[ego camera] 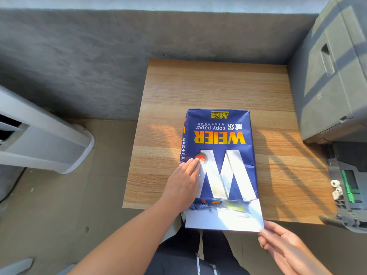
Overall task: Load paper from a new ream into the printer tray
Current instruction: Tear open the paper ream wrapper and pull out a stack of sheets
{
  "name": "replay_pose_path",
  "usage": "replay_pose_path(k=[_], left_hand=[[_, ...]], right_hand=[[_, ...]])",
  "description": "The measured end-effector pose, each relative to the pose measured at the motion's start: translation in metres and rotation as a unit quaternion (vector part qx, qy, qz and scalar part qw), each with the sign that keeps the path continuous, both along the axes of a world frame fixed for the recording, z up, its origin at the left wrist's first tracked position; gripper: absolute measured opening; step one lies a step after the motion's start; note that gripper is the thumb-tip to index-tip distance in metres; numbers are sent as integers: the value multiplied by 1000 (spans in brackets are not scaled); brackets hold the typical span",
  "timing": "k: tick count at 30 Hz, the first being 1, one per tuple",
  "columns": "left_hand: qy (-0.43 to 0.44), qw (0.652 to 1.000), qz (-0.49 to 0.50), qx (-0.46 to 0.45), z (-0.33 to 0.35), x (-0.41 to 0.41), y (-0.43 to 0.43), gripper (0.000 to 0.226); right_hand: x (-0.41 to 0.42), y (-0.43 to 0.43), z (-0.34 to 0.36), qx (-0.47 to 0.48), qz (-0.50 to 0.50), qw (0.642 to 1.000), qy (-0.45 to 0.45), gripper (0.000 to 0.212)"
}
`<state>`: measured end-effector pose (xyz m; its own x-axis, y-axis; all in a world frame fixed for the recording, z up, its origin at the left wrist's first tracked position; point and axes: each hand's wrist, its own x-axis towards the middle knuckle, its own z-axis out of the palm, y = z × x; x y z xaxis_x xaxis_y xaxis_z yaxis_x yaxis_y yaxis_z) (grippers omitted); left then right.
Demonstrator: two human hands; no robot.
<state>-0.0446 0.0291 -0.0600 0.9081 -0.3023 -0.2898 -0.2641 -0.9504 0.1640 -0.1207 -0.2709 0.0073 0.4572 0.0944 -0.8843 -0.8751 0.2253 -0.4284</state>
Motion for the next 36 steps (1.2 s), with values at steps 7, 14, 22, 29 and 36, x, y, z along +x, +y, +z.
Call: replay_pose_path(k=[7, 14, 22, 29, 36], left_hand=[[-10, 1000, 16, -8, 2, -2, -1, 58], [-18, 999, 27, 6, -2, -5, 1, 58], [-30, 999, 13, 17, -8, -6, -11, 61], [-77, 996, 44, -1, -3, 0, -16, 65], [-115, 971, 168, -124, 25, -37, -32, 59]], right_hand=[[0, 37, -8, -96, 100, 990, -15, 28], [-7, 56, -11, -168, 31, 981, -89, 25], [-54, 37, 20, -132, 64, 988, -45, 28], [-17, 45, 17, -155, 18, 981, -118, 31], [2, 31, 28, -101, 45, 981, -160, 28]])
